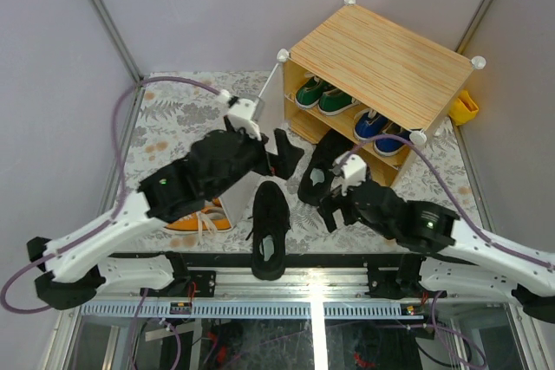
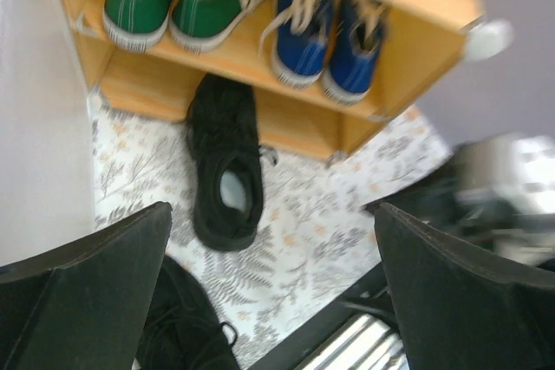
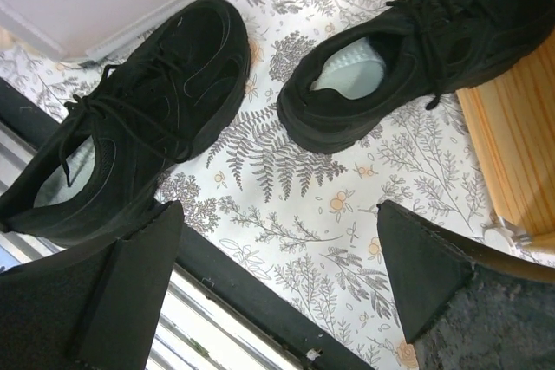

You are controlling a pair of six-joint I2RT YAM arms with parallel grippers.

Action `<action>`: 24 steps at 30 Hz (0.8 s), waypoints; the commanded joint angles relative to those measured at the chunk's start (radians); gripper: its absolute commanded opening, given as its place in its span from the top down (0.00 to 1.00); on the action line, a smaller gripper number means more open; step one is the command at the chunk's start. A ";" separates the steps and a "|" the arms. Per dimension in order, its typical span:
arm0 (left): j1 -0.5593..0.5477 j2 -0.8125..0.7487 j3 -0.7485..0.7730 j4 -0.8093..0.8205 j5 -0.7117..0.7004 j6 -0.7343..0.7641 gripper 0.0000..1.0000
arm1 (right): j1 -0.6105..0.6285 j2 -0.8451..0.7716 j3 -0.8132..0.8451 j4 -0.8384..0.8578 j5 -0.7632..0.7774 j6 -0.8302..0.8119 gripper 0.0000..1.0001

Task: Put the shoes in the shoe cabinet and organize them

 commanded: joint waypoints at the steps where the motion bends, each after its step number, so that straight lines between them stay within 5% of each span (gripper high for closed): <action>1: 0.000 -0.088 0.131 -0.118 0.055 -0.022 0.00 | -0.003 0.166 0.073 0.104 -0.039 -0.039 0.00; 11: 0.000 -0.237 0.093 -0.128 0.088 -0.002 0.00 | -0.198 0.450 0.154 0.229 -0.319 -0.161 0.10; 24: 0.001 -0.290 0.026 -0.120 0.091 0.003 0.00 | -0.231 0.671 0.208 0.223 -0.236 -0.274 0.13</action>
